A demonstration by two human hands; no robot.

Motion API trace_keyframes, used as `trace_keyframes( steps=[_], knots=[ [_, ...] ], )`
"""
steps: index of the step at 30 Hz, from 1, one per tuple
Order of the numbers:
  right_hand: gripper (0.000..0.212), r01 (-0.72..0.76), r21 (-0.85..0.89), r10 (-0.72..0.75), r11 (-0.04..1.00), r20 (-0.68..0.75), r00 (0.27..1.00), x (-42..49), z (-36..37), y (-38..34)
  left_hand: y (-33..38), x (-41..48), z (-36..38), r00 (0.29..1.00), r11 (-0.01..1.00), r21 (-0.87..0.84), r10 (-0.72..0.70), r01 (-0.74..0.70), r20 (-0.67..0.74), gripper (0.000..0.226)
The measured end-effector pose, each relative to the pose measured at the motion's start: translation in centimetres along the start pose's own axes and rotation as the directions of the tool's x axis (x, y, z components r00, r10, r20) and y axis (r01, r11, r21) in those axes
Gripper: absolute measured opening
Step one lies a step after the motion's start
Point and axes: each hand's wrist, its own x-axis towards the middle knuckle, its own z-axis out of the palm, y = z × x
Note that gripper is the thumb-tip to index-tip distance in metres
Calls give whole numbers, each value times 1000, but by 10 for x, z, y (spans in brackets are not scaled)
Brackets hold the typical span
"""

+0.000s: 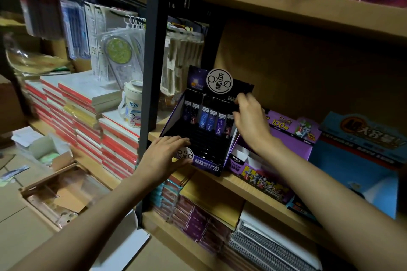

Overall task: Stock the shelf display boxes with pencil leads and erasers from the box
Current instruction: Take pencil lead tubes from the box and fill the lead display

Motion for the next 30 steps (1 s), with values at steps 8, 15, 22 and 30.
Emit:
trace_keyframes(
  steps=[8, 15, 22, 30],
  knots=[
    [25, -72, -141, 100, 987, 203, 974, 14, -6, -2, 3, 1, -4, 1000, 999, -33, -29, 29, 8, 49],
    [42, 41, 47, -52, 998, 282, 958, -6, -30, -5, 22, -8, -38, 998, 982, -190, -3, -9, -62, 35],
    [32, 304, 270, -395, 913, 409, 823, -106, -35, -20, 8, -99, -38, 880, 877, -332, -182, 347, 439, 11],
    [29, 159, 248, -290, 956, 699, 653, -240, 51, -13, 3, -241, 66, 611, 716, -132, -467, 686, 639, 20]
  ],
)
